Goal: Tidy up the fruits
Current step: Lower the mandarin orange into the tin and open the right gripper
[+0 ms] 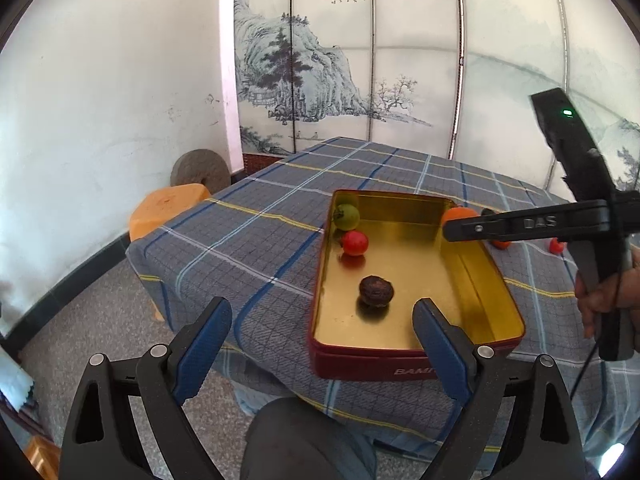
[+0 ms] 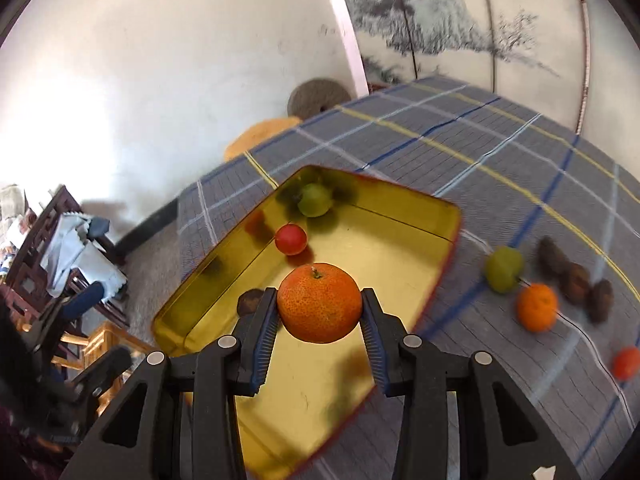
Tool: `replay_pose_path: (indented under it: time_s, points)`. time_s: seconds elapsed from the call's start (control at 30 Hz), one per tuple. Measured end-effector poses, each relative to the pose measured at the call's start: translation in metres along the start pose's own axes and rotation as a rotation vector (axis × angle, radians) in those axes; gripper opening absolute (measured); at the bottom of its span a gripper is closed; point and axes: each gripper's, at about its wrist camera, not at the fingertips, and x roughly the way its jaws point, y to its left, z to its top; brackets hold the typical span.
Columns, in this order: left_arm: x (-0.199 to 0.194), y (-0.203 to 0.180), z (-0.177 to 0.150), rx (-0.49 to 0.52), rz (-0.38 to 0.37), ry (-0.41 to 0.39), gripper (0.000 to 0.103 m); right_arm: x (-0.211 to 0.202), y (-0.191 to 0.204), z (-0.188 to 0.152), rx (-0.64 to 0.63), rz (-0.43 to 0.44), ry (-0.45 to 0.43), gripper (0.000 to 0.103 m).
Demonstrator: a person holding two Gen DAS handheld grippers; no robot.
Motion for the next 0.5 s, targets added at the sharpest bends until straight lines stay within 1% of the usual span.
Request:
replay_pose_path:
  time_s: [0.1, 0.2, 0.4, 0.5]
  points:
    - [0.003, 0.005, -0.001, -0.002, 0.007, 0.015, 0.092, 0.025, 0.001, 0.009, 0.001, -0.018, 0.056, 0.038]
    - [0.006, 0.006, -0.002, 0.003, 0.009, 0.030, 0.092, 0.039, 0.001, 0.014, 0.005, -0.041, 0.087, 0.038]
    - [0.011, 0.006, -0.005, 0.018, 0.010, 0.053, 0.092, 0.057, 0.008, 0.022, 0.015, -0.058, 0.119, 0.038]
    - [0.009, 0.005, -0.006, 0.025, 0.013, 0.053, 0.092, 0.058, 0.012, 0.025, 0.027, -0.059, 0.103, 0.040]
